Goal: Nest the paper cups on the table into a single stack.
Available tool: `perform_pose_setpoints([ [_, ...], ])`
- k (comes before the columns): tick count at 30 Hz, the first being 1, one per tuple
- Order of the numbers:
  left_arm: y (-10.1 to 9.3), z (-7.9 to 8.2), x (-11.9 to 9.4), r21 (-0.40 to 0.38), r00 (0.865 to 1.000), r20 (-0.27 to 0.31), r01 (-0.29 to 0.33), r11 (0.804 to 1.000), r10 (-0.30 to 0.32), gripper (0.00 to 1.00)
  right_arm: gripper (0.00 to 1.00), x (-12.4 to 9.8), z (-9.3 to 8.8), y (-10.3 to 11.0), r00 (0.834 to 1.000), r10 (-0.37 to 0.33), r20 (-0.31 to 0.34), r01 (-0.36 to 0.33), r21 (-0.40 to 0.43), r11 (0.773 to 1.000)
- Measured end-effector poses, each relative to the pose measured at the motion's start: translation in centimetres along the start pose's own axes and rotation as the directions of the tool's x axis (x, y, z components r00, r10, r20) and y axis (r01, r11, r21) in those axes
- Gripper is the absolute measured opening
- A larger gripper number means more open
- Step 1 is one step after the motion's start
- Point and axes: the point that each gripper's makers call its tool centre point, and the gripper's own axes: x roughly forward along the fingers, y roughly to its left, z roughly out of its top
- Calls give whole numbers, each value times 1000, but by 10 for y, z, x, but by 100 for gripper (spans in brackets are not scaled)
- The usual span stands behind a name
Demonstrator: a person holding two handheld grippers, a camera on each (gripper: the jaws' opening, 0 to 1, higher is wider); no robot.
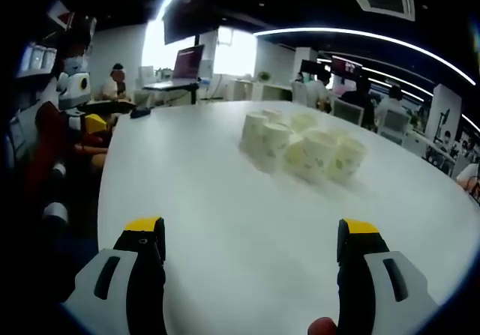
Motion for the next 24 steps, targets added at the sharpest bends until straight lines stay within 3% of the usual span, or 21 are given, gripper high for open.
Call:
perform_pose_setpoints([
  [15, -3, 6, -4, 10, 1000, 16, 6, 1000, -6, 99, 99, -4, 15, 0, 1000, -7, 25, 7, -24, 1000],
  [24, -22, -1, 11, 34, 999, -9, 39, 999, -38, 99, 99, -13, 13, -21, 998, -21, 56, 22, -11, 1000],
])
